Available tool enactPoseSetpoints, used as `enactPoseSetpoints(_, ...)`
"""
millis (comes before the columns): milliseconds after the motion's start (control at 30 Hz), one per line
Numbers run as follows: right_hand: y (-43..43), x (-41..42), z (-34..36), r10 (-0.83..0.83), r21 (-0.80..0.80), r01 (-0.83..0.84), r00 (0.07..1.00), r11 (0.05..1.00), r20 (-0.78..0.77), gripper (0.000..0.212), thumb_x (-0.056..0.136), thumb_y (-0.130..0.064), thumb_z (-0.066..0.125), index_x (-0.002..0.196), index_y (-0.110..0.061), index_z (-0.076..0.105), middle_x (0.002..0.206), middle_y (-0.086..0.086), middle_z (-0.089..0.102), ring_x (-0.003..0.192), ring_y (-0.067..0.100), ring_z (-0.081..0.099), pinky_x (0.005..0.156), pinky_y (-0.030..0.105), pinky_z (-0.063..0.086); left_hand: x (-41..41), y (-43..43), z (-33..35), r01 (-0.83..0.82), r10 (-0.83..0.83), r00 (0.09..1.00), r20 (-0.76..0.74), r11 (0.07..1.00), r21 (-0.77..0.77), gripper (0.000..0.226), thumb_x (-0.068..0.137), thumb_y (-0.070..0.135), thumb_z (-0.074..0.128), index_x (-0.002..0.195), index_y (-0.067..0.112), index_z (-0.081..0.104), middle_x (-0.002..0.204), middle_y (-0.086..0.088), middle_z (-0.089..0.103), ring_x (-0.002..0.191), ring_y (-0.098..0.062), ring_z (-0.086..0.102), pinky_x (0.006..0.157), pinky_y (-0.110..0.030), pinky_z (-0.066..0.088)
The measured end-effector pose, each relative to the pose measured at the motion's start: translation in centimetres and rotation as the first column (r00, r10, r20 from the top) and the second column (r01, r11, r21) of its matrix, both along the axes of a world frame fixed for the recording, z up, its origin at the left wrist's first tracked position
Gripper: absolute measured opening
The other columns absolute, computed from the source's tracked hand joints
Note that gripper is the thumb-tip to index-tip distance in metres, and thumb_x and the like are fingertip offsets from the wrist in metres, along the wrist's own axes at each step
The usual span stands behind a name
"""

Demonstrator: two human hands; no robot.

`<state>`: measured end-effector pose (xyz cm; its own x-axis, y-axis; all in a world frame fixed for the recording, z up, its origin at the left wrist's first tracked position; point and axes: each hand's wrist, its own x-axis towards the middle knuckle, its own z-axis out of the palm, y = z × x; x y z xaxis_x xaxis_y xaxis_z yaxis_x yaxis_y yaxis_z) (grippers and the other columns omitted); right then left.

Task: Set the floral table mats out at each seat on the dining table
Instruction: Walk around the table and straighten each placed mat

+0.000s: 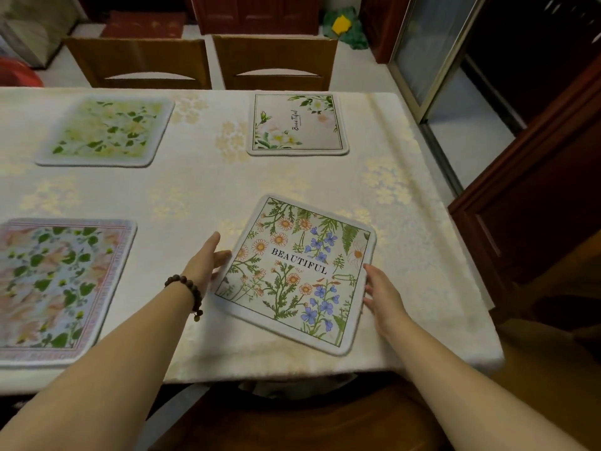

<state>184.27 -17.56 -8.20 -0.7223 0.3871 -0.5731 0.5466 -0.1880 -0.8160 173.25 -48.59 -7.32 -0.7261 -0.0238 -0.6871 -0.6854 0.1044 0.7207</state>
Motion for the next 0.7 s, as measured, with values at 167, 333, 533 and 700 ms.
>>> enactPoseSetpoints(167, 2.1, -2.7, 0.4, 0.057, 0.041, -0.059, 0.997, 0.997, 0.050, 0.031, 0.095, -0.048, 0.043, 0.104, -0.027, 0.064, 0.089, -0.002, 0.071, 0.088, 0.018, 0.065, 0.076, 0.036, 0.049, 3.3, 0.5, 0.0, -0.021, 0.023, 1.000, -0.016, 0.997, 0.072, 0.039, 0.091, 0.060, 0.041, 0.114, 0.029, 0.047, 0.127, -0.007, 0.059, 0.116, -0.022, 0.054, 0.109, -0.047, 0.034)
enactPoseSetpoints(333, 3.2, -3.8, 0.9, 0.105, 0.072, -0.109, 0.993, 0.991, 0.062, 0.033, 0.097, -0.051, 0.038, 0.106, -0.029, 0.061, 0.096, -0.005, 0.067, 0.089, 0.015, 0.062, 0.074, 0.033, 0.046, 5.8, 1.4, 0.4, -0.077, 0.076, 0.997, 0.012, 0.982, 0.174, 0.053, 0.096, 0.054, 0.034, 0.140, 0.023, 0.036, 0.111, -0.003, 0.061, 0.104, -0.016, 0.056, 0.099, -0.043, 0.037)
enactPoseSetpoints(533, 3.3, -2.1, 1.0, 0.151, 0.173, -0.154, 0.988, 0.973, 0.032, 0.034, 0.100, -0.047, 0.034, 0.118, -0.029, 0.056, 0.097, -0.017, 0.057, 0.087, 0.003, 0.056, 0.077, 0.027, 0.040, 6.3, 1.5, 0.8, -0.138, 0.147, 0.989, -0.025, 0.968, 0.211, 0.061, 0.097, 0.054, 0.030, 0.148, 0.021, 0.026, 0.145, -0.014, 0.043, 0.130, -0.025, 0.042, 0.110, -0.048, 0.028)
enactPoseSetpoints(700, 2.6, 0.5, -0.1, 0.128, 0.121, -0.135, 0.990, 0.983, 0.059, 0.039, 0.101, -0.045, 0.033, 0.120, -0.022, 0.058, 0.098, -0.008, 0.066, 0.086, 0.006, 0.062, 0.062, 0.024, 0.044, 6.9, 2.6, 0.7, -0.137, 0.149, 0.988, -0.026, 0.954, 0.267, 0.063, 0.097, 0.053, 0.029, 0.150, 0.020, 0.023, 0.150, -0.010, 0.037, 0.132, -0.020, 0.038, 0.108, -0.042, 0.027)
